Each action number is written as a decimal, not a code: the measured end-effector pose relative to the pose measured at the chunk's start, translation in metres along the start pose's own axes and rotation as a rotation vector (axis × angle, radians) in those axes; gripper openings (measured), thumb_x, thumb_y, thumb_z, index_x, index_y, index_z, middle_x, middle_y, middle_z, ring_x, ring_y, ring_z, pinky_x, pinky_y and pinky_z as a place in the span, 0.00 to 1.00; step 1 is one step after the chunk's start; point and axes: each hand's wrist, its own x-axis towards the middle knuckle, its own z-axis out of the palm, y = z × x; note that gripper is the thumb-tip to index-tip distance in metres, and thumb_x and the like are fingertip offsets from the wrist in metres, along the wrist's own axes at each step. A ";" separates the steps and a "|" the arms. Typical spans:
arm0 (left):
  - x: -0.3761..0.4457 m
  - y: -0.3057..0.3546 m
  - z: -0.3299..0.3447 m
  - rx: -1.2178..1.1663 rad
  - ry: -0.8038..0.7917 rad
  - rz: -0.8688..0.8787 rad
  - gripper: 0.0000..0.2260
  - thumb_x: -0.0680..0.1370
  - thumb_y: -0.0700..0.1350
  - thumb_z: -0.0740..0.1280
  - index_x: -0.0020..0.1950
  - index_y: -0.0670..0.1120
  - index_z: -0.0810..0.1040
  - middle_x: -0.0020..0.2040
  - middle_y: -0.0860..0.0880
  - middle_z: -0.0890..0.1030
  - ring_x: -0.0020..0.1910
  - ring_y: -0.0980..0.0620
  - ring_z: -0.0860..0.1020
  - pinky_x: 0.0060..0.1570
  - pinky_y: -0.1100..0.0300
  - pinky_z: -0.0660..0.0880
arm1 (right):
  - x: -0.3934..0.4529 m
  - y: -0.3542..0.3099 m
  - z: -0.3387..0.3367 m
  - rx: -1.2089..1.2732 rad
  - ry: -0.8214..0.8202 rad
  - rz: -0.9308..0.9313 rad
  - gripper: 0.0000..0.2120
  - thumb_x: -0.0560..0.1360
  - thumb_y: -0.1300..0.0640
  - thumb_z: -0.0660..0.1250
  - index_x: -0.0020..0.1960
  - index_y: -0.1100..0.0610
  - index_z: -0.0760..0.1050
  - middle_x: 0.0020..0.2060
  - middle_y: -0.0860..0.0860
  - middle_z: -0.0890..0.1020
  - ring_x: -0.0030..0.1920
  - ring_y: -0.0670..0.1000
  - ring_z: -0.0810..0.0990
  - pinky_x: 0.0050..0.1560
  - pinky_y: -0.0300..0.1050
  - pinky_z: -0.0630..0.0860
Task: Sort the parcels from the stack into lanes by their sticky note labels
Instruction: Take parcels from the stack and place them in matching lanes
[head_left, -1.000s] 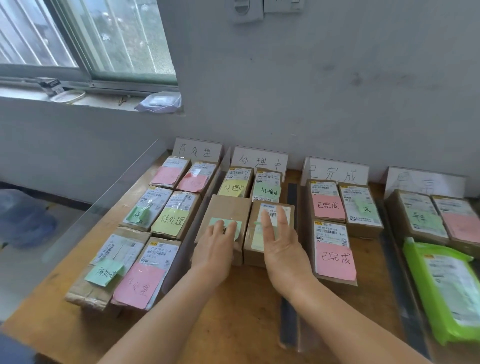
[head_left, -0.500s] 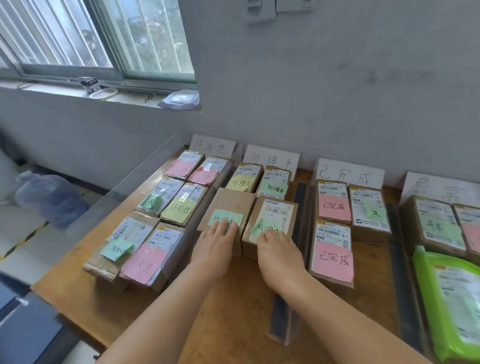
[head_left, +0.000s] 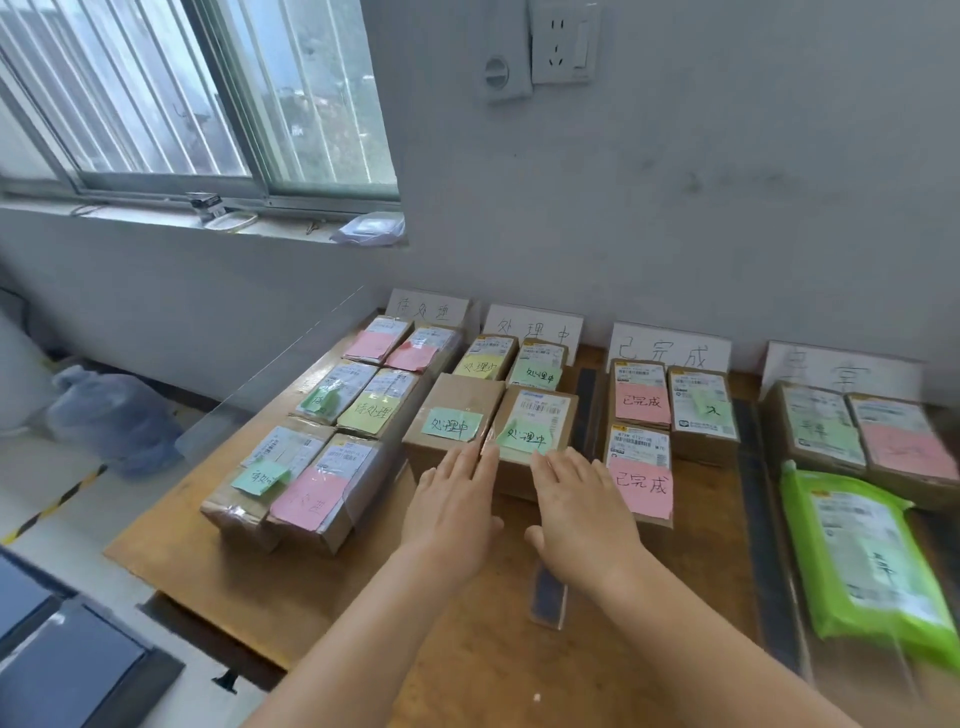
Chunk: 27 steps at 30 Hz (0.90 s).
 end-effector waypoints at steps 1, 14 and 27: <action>-0.011 0.004 -0.002 -0.001 0.008 0.005 0.36 0.78 0.51 0.65 0.78 0.51 0.45 0.78 0.50 0.50 0.77 0.50 0.47 0.73 0.52 0.50 | -0.011 0.000 -0.002 -0.004 0.009 0.003 0.36 0.77 0.48 0.64 0.77 0.56 0.49 0.76 0.52 0.55 0.76 0.54 0.49 0.74 0.53 0.46; -0.153 0.096 -0.005 -0.084 0.078 0.088 0.36 0.77 0.52 0.66 0.78 0.52 0.48 0.78 0.50 0.54 0.76 0.48 0.51 0.72 0.52 0.52 | -0.193 0.019 -0.032 -0.037 0.054 0.145 0.38 0.77 0.43 0.62 0.78 0.53 0.46 0.77 0.50 0.53 0.77 0.52 0.47 0.74 0.51 0.42; -0.175 0.219 -0.008 -0.171 0.055 0.358 0.37 0.76 0.52 0.67 0.77 0.53 0.47 0.77 0.50 0.56 0.76 0.48 0.54 0.72 0.51 0.54 | -0.308 0.103 -0.085 -0.030 0.243 0.385 0.38 0.74 0.44 0.67 0.76 0.53 0.51 0.75 0.48 0.59 0.76 0.51 0.52 0.74 0.50 0.47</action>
